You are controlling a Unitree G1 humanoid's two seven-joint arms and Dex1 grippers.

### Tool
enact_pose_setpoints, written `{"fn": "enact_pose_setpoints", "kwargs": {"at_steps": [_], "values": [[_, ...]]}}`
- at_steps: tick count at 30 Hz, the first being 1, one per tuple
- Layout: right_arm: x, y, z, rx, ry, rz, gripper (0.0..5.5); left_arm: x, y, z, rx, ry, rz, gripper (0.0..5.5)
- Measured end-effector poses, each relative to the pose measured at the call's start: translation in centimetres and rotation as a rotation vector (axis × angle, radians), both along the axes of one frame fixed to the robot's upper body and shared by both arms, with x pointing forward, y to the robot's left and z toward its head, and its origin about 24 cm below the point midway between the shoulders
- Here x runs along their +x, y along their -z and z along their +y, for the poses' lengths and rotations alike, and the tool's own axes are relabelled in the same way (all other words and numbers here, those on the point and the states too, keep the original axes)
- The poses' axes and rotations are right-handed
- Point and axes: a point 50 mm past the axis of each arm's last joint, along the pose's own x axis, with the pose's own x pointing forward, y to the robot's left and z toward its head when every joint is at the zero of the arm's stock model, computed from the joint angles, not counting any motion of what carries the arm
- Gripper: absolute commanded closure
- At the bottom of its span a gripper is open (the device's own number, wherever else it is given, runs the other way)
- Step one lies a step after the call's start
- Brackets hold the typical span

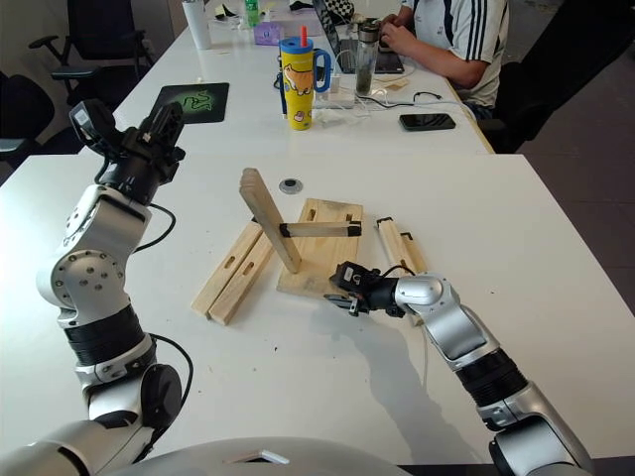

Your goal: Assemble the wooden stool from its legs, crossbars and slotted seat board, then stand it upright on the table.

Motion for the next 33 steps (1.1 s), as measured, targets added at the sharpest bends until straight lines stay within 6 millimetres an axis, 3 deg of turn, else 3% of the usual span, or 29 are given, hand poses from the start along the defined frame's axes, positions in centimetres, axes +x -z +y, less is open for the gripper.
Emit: {"fn": "enact_pose_setpoints", "kwargs": {"at_steps": [7, 9, 15, 21, 27, 33], "values": [[0.0, 0.1, 0.1, 0.02, 0.006, 0.003, 3.57, -1.3, 2.2, -1.1, 0.176, 0.181, 0.098, 3.71], [0.1, 0.2, 0.2, 0.033, 0.021, 0.005, 3.57, -2.1, 3.0, -1.4, 0.167, 0.231, 0.128, 3.45], [0.3, 0.8, 1.4, 0.101, 0.082, 0.029, 3.57, -3.5, 2.5, -0.6, 0.021, 0.253, 0.082, 2.67], [0.1, 1.0, 1.9, 0.119, 0.097, 0.036, 3.57, -5.7, 6.5, 0.3, 0.085, 0.316, 0.278, 2.52], [0.1, 1.0, 2.1, 0.125, 0.103, 0.038, 3.57, -6.9, 5.1, -2.7, 0.105, 0.452, 0.197, 2.52], [0.1, 1.0, 2.3, 0.129, 0.106, 0.038, 3.57, -6.2, 4.5, -4.9, 0.138, 0.413, 0.194, 2.52]]}}
